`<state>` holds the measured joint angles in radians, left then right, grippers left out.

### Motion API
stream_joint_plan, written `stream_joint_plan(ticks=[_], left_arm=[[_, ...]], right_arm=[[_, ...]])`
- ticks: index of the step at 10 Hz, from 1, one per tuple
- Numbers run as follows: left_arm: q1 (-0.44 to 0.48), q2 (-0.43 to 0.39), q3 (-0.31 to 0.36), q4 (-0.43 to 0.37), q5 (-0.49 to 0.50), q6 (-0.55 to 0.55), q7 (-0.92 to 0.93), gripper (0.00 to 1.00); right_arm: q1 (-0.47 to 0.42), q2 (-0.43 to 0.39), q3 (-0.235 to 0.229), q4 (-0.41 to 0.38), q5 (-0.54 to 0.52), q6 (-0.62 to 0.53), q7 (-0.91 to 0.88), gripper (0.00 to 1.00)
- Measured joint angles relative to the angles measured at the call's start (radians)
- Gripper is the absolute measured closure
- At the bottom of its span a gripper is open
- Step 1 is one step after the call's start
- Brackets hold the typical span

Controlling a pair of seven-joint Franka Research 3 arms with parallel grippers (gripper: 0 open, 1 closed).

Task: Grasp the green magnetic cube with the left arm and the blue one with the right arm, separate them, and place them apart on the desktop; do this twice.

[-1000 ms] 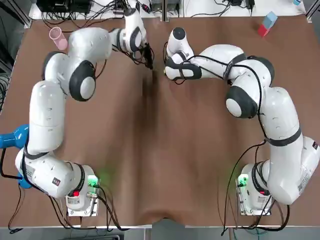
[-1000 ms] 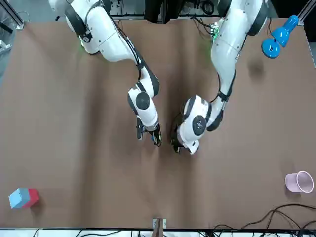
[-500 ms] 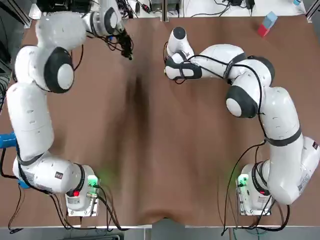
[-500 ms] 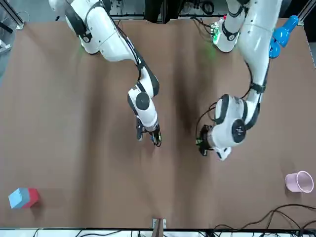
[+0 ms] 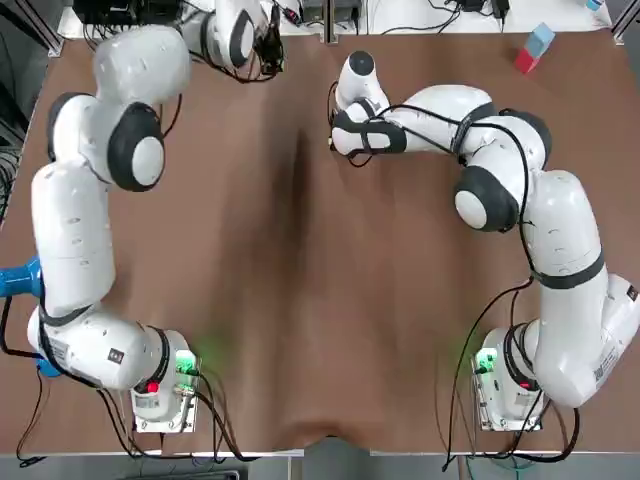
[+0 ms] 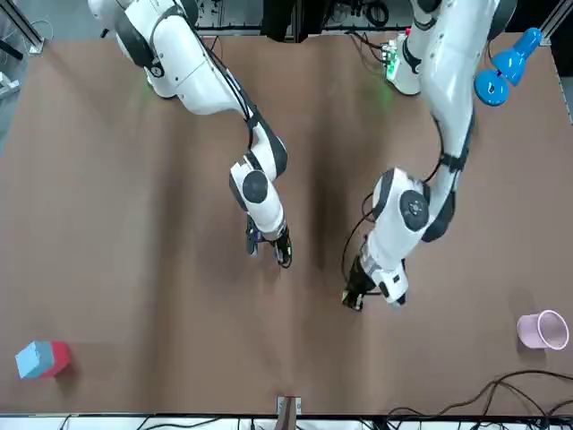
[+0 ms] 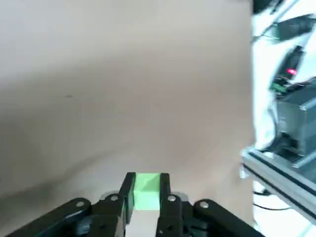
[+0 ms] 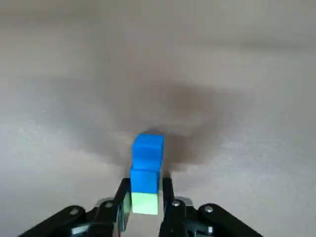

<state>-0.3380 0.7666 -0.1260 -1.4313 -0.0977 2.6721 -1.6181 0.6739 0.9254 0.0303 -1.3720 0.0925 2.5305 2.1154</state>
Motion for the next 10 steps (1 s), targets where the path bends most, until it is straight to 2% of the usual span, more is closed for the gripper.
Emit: stream_joint_plan(ticks=[1,2,3,5,6,8,9,10], left_arm=[[-0.015,0.059,0.001,0.017,0.001,0.129,0.032,0.77],[-0.027,0.118,0.002,0.058,0.001,0.209,0.057,0.77],[-0.031,0.168,0.002,0.115,0.001,0.259,0.069,0.77],[-0.043,0.243,0.002,0.180,0.002,0.379,0.084,0.75],[-0.050,0.259,0.002,0.189,0.003,0.400,0.099,0.63],[-0.057,0.251,0.002,0.199,0.003,0.387,0.107,0.30],[-0.061,0.235,0.001,0.174,0.003,0.355,0.106,0.14],[-0.062,0.199,0.001,0.099,0.003,0.348,0.094,0.01]], right_arm=[[-0.002,0.000,0.000,0.002,0.000,0.000,0.000,0.56],[-0.004,0.000,0.000,0.003,0.000,-0.001,0.000,0.52],[-0.009,0.000,0.000,0.004,-0.001,-0.002,0.000,0.38],[-0.024,-0.002,0.001,0.005,-0.012,-0.019,0.000,0.38],[-0.032,-0.004,0.001,0.006,-0.015,-0.043,0.000,0.37],[-0.044,-0.005,0.001,0.009,-0.016,-0.056,-0.001,0.40],[-0.045,-0.005,0.002,0.009,-0.016,-0.057,-0.001,0.41],[-0.045,-0.005,0.005,0.009,-0.016,-0.058,-0.001,0.43]])
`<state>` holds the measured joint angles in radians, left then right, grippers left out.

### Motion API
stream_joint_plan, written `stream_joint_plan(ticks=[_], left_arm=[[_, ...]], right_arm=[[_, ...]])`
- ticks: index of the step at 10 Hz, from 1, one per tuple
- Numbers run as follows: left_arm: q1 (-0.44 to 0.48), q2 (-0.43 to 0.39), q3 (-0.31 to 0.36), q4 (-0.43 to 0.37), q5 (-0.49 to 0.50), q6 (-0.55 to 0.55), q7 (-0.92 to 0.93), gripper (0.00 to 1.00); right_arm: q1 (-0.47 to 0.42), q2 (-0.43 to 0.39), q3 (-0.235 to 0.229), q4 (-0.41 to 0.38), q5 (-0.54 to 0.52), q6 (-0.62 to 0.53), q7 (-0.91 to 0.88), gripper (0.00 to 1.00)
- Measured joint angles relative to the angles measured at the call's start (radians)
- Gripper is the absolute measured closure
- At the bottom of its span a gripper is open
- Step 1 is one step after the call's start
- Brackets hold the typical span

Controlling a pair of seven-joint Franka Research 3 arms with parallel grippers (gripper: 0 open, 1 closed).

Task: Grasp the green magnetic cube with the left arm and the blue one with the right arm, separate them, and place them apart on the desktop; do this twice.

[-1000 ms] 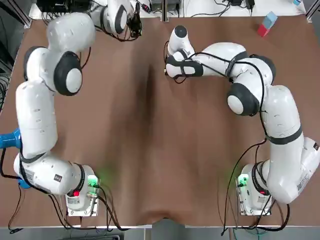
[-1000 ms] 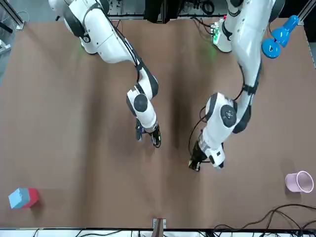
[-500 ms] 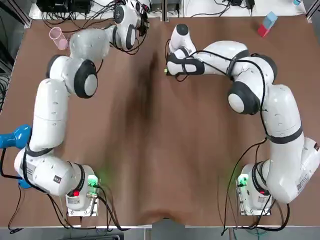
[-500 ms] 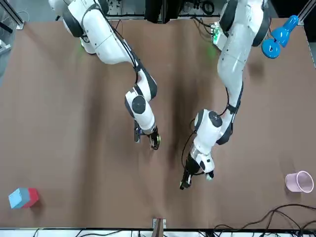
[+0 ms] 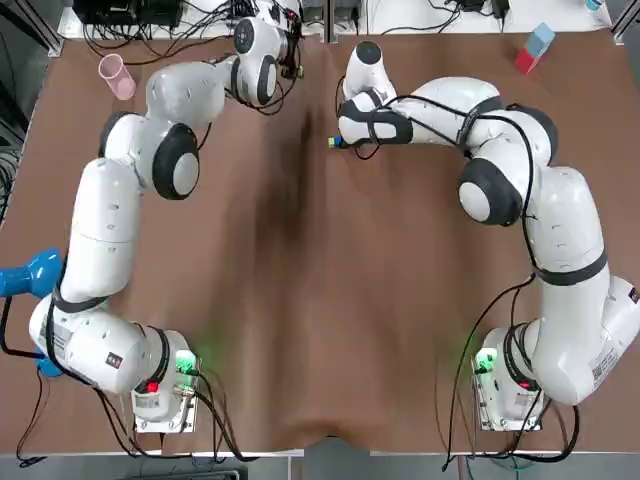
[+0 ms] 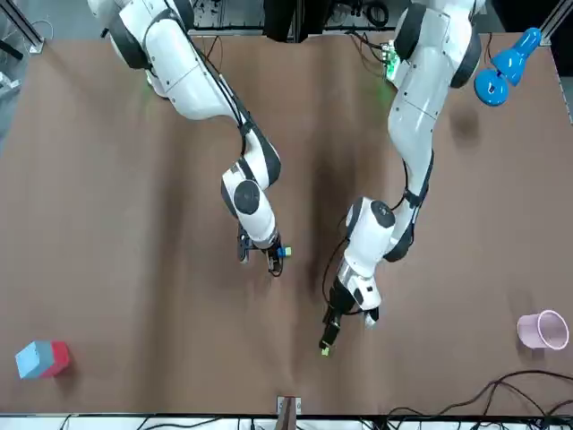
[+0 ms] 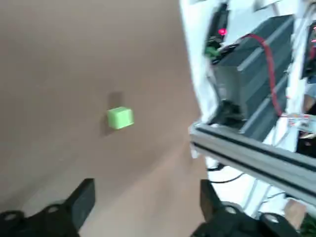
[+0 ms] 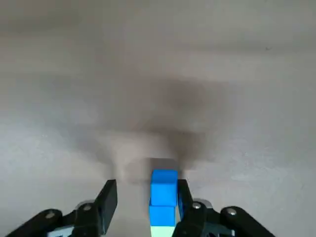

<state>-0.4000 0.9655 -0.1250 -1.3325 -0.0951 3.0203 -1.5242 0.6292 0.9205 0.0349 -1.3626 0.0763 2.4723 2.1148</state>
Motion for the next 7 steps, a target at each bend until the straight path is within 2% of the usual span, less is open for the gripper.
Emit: stream_joint_plan(ticks=[2,3,4,5,6,7], left_arm=[[-0.002,-0.127,-0.001,-0.206,-0.004,-0.016,-0.149,0.00],[-0.002,-0.192,-0.001,-0.271,-0.004,-0.086,-0.257,0.00],[0.003,-0.247,0.000,-0.290,-0.014,-0.227,-0.344,0.00],[0.015,-0.292,0.000,-0.279,-0.046,-0.393,-0.392,0.00],[0.025,-0.319,0.001,-0.260,-0.082,-0.516,-0.401,0.00],[0.028,-0.328,-0.001,-0.255,-0.095,-0.574,-0.401,0.00]], right_arm=[[0.000,0.000,0.007,0.001,0.000,-0.003,0.000,0.49],[0.000,0.000,0.008,0.001,0.000,-0.004,0.000,0.53],[0.000,0.000,0.009,0.001,0.000,-0.004,0.000,0.60],[0.000,0.000,0.010,0.002,0.000,-0.005,0.000,0.78],[0.000,0.000,0.010,0.002,-0.001,-0.006,0.000,0.77],[-0.001,0.000,0.010,0.002,-0.004,-0.007,0.000,0.77]])
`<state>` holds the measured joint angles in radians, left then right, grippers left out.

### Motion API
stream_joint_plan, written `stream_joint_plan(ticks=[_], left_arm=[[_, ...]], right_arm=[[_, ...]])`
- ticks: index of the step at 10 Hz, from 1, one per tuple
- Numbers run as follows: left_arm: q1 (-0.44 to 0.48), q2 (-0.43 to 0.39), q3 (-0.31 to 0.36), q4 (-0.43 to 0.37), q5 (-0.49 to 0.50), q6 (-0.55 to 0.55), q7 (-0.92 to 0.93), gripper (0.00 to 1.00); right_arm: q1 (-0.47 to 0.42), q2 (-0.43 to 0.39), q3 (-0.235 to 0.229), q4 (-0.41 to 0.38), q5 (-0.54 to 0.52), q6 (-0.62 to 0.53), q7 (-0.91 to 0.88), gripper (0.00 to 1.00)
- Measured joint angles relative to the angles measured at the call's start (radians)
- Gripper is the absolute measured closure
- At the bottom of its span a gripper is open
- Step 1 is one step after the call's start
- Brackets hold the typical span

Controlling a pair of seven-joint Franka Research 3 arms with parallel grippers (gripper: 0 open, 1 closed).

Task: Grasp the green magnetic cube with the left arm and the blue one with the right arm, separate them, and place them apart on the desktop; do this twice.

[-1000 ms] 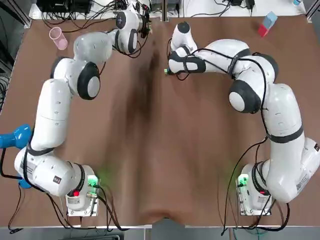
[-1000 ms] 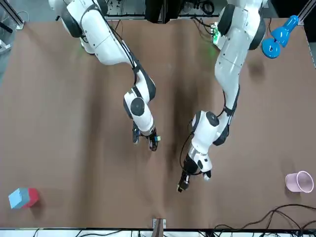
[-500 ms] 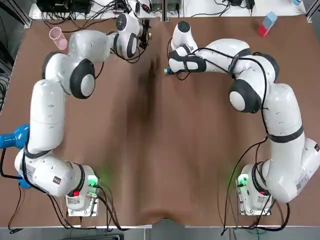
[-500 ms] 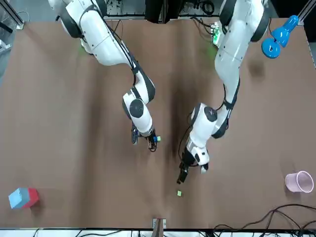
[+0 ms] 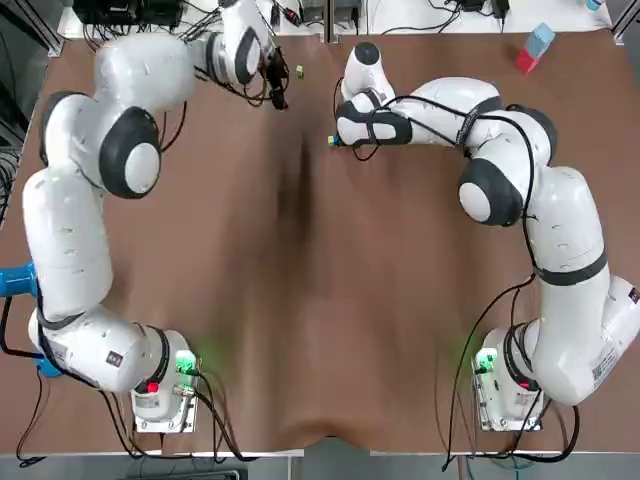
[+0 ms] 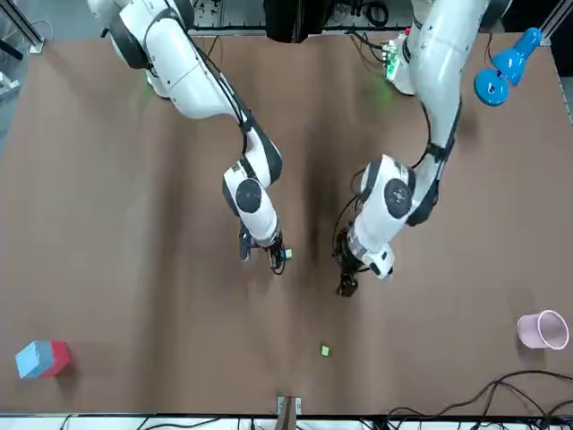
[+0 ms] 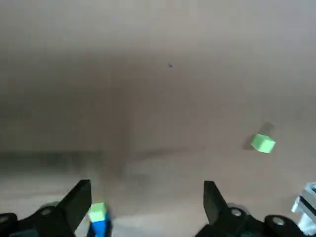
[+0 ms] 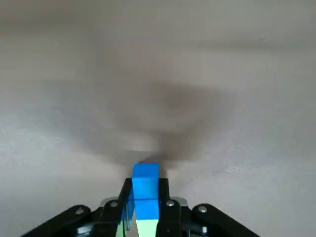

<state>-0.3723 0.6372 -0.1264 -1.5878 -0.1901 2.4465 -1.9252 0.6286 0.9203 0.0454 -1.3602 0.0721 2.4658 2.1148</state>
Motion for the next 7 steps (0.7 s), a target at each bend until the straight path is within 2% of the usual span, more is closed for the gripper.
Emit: stream_joint_plan(ticks=[4,5,7], left_arm=[[-0.059,0.044,-0.019,-0.005,-0.032,-0.054,-0.009,0.03],[-0.066,0.059,-0.020,-0.003,-0.049,-0.054,-0.010,0.08],[-0.092,0.107,-0.023,0.020,-0.072,-0.054,-0.010,0.11]], right_arm=[[0.000,0.000,0.001,0.001,-0.022,0.000,0.000,0.77],[0.000,0.000,0.002,0.001,-0.023,0.000,0.000,0.77],[0.000,0.000,0.002,0.001,-0.027,0.000,0.000,0.77]])
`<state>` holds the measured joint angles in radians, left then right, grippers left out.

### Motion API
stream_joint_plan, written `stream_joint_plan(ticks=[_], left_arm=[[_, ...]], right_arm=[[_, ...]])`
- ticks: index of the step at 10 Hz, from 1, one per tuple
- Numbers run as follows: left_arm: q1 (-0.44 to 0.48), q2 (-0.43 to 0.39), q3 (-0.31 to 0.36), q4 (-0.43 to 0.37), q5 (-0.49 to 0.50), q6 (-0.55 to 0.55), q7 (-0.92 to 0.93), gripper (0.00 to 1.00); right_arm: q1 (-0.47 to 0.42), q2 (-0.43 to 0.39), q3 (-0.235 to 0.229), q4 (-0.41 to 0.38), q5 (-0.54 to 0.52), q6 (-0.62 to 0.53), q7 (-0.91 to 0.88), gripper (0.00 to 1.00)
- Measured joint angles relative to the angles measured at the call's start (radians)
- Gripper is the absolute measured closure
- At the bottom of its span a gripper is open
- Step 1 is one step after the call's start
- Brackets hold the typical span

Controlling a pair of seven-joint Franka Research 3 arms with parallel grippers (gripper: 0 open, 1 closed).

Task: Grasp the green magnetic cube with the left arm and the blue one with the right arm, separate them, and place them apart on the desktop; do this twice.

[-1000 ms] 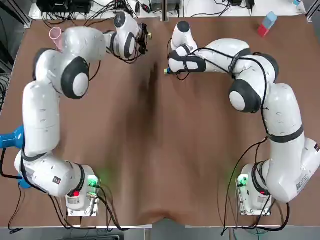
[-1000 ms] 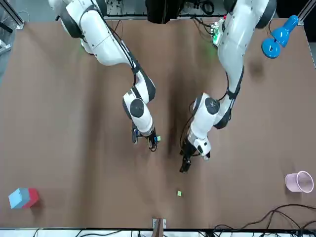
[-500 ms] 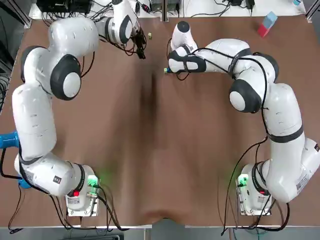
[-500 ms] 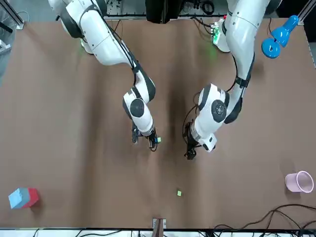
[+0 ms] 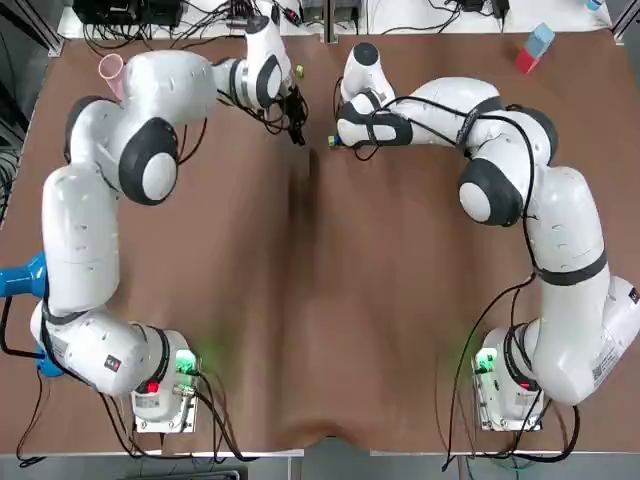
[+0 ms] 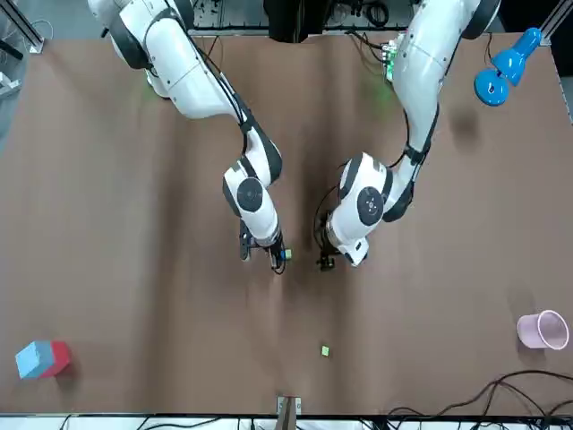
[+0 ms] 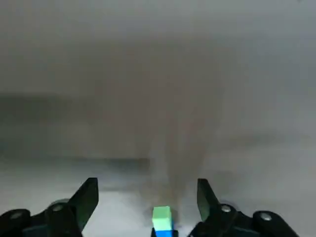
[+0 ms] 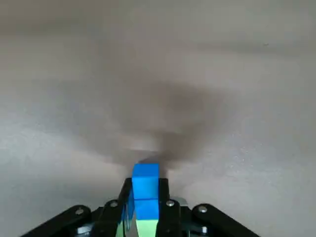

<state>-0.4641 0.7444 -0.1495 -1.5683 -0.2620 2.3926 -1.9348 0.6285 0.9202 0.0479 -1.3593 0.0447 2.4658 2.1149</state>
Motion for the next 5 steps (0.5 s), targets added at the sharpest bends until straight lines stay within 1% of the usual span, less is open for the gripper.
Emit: stream_joint_plan(ticks=[2,4,5], left_arm=[[-0.057,0.062,-0.001,0.040,-0.008,0.015,-0.016,0.14],[-0.075,0.081,-0.001,0.060,-0.008,0.038,-0.032,0.18],[-0.074,0.083,0.000,0.064,-0.008,0.060,-0.033,0.23]], right_arm=[[0.000,0.000,0.000,0.000,-0.003,0.000,0.000,0.77],[0.000,0.000,0.000,0.000,-0.003,-0.001,0.000,0.77],[0.000,0.000,0.000,0.000,-0.004,-0.001,0.000,0.77]])
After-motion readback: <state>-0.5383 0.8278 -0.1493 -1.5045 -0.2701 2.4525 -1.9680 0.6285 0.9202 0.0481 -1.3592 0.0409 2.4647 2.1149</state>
